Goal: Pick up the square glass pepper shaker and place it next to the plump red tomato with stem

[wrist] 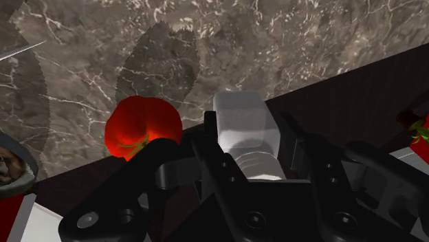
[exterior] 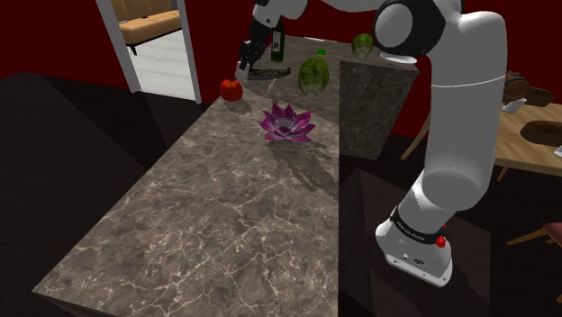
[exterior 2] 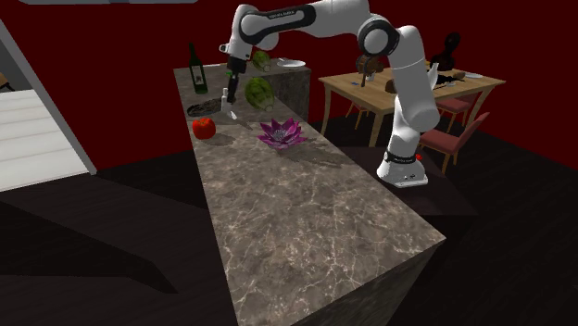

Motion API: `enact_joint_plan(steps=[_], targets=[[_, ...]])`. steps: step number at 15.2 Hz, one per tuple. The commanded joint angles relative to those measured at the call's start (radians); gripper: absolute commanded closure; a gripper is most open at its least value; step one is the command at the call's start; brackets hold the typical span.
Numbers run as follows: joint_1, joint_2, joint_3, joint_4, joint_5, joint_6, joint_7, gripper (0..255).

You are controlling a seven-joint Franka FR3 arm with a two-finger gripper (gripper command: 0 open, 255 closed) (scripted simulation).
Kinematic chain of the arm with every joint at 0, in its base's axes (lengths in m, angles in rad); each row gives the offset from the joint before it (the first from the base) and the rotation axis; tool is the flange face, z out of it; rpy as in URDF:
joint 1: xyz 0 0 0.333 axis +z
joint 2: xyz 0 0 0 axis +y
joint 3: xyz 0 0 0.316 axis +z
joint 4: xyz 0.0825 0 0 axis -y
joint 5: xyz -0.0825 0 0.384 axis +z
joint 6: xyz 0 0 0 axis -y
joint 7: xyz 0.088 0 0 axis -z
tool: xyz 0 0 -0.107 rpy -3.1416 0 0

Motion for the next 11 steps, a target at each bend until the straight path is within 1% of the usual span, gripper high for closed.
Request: enact_joint_plan(steps=[1, 11], targets=[[-0.006, 0.027, 0.002, 0.018, 0.006, 0.007, -0.010, 255], [-0.004, 0.048, 0.011, -0.081, 0.030, 0.120, -0.056, 255]])
